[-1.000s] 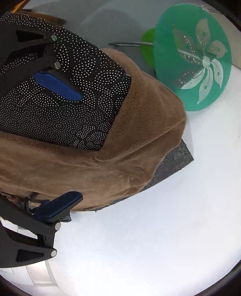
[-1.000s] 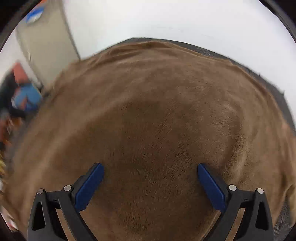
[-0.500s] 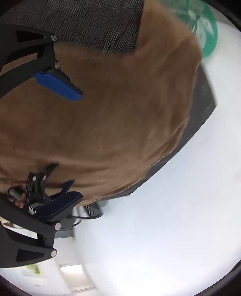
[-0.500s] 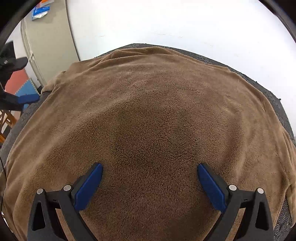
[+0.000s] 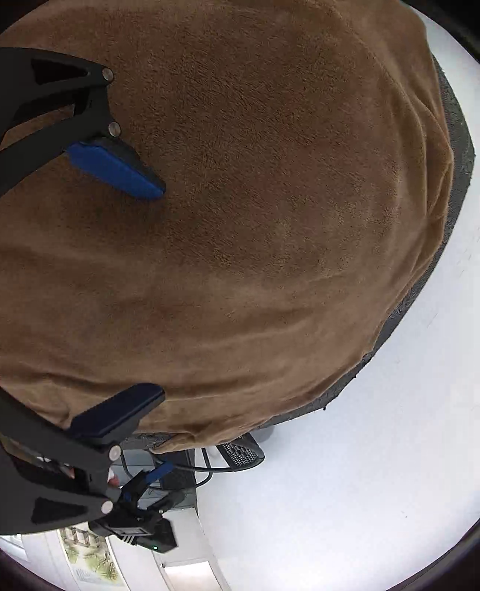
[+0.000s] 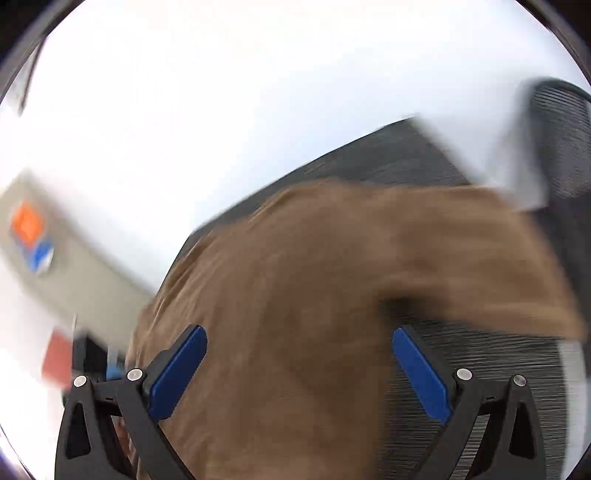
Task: Fold clothes
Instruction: 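Grasp the blanket's sleeve end with the right gripper and lift it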
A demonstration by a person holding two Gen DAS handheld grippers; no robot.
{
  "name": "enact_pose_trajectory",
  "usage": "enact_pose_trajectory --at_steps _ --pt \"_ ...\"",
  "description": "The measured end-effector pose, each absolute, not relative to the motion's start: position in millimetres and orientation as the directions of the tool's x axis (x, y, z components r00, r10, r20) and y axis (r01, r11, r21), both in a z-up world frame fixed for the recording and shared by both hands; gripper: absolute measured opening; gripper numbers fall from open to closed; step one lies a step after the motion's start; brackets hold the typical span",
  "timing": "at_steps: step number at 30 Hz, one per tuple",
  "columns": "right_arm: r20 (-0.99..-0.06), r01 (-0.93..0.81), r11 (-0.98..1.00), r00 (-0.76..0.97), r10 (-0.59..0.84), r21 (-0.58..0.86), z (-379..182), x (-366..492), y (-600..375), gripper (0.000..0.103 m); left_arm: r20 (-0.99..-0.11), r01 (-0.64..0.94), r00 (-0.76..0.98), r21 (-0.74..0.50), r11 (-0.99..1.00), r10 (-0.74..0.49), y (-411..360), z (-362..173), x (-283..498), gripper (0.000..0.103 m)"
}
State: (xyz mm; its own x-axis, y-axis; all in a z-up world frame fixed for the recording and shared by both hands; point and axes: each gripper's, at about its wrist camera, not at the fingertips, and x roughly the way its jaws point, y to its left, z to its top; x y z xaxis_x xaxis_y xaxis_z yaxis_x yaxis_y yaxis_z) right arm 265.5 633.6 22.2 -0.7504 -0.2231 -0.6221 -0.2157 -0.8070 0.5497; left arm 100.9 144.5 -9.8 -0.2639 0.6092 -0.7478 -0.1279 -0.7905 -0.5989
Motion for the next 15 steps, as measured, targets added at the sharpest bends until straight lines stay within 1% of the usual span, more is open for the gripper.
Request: enact_pose_trajectory --at_steps 3,6,8,11,15 --pt "-0.654 -0.366 -0.712 -0.736 -0.173 0.6 14.3 297.2 695.5 0.103 -0.753 -0.143 -0.277 -0.581 -0.801 0.596 148.0 -12.0 100.3 0.102" --pt "-0.66 -0.471 -0.546 -0.72 -0.215 0.692 -9.0 323.6 743.8 0.103 -0.768 -0.176 -0.287 -0.545 -0.819 0.573 153.2 -12.4 100.9 0.102" --pt "-0.666 -0.547 -0.417 -0.711 -0.225 0.726 -30.1 340.1 767.4 0.103 -0.774 -0.196 -0.295 -0.525 -0.828 0.56 155.1 -12.2 101.4 0.102" --pt "-0.637 -0.588 -0.247 -0.724 -0.263 0.771 -60.2 356.1 788.1 0.103 -0.779 -0.22 -0.305 -0.502 -0.836 0.548 163.0 -14.4 99.9 0.102" --pt "-0.565 -0.578 -0.08 -0.744 -0.357 0.812 -92.4 357.9 798.5 0.103 -0.778 -0.245 -0.311 -0.489 -0.837 0.546 169.9 -17.0 99.4 0.102"
